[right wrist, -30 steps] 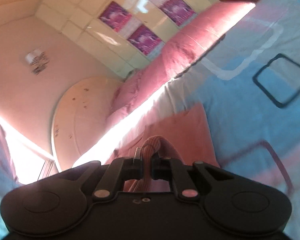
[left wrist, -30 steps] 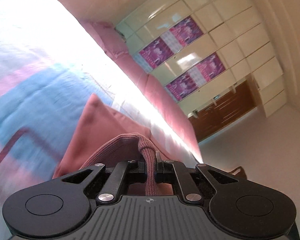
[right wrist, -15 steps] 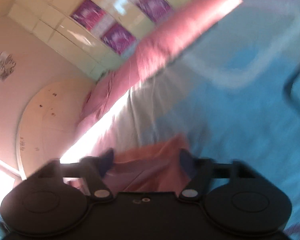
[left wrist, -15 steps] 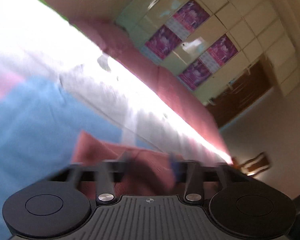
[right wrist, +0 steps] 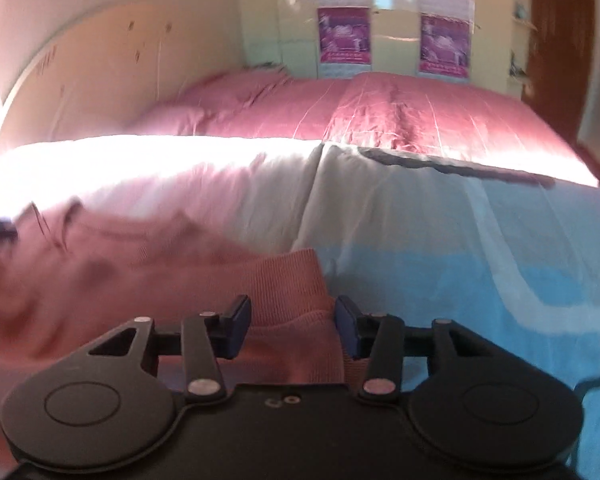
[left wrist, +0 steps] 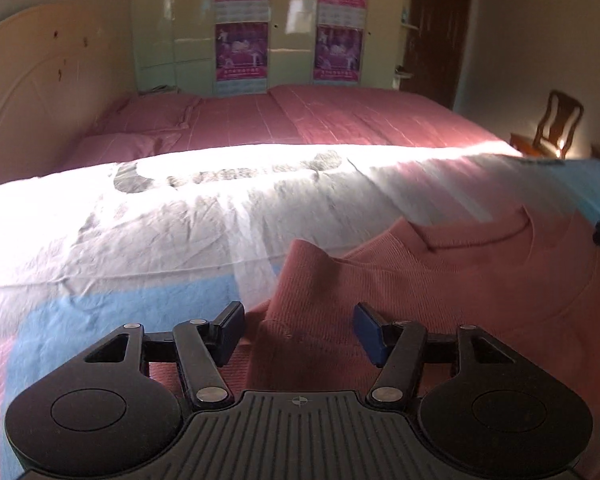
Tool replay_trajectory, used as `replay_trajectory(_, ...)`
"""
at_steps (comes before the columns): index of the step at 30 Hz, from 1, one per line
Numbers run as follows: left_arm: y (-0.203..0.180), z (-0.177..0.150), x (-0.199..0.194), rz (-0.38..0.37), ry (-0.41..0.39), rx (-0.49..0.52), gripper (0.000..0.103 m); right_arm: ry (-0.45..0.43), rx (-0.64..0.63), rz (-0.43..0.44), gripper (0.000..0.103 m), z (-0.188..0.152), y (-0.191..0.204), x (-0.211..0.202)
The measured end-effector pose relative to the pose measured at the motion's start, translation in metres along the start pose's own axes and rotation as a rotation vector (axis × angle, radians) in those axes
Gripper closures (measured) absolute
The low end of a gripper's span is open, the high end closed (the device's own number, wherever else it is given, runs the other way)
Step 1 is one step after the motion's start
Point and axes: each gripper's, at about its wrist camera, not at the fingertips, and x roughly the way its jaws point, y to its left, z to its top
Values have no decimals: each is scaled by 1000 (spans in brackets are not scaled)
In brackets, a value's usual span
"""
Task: Fold small clothes
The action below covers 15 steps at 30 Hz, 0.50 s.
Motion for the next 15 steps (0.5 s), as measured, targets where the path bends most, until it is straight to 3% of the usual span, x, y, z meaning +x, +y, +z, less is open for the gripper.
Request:
replay_trajectory(1, -4, -1, 1, -5, 5, 6, 85, 6, -13, -14, 78, 0, 1, 2)
replay_trajectory(2, -6, -1, 2, 4, -6, 6, 92, 8, -22, -30, 91, -2, 3, -1)
replay_trajectory(3, -9, -2, -3, 15, -38, 10, 94, 4, -19, -31, 96, -2, 0, -3)
replay_trajectory(7, -9, -6, -40, 24, -205, -55, 95, -100, 17, 2, 96, -3, -5, -26)
replay_trajectory(9, -2, -5, -52, 41, -241, -98, 95, -179, 18, 9, 96, -4, -6, -43)
replay_trajectory(12, 20, 1, -30, 47, -145, -233, 95, -199, 69, -7, 97, 4, -12, -34)
replay_trajectory(15, 20, 5, -15, 74, -80, -216, 95, -163, 117, -9, 97, 7, -13, -16)
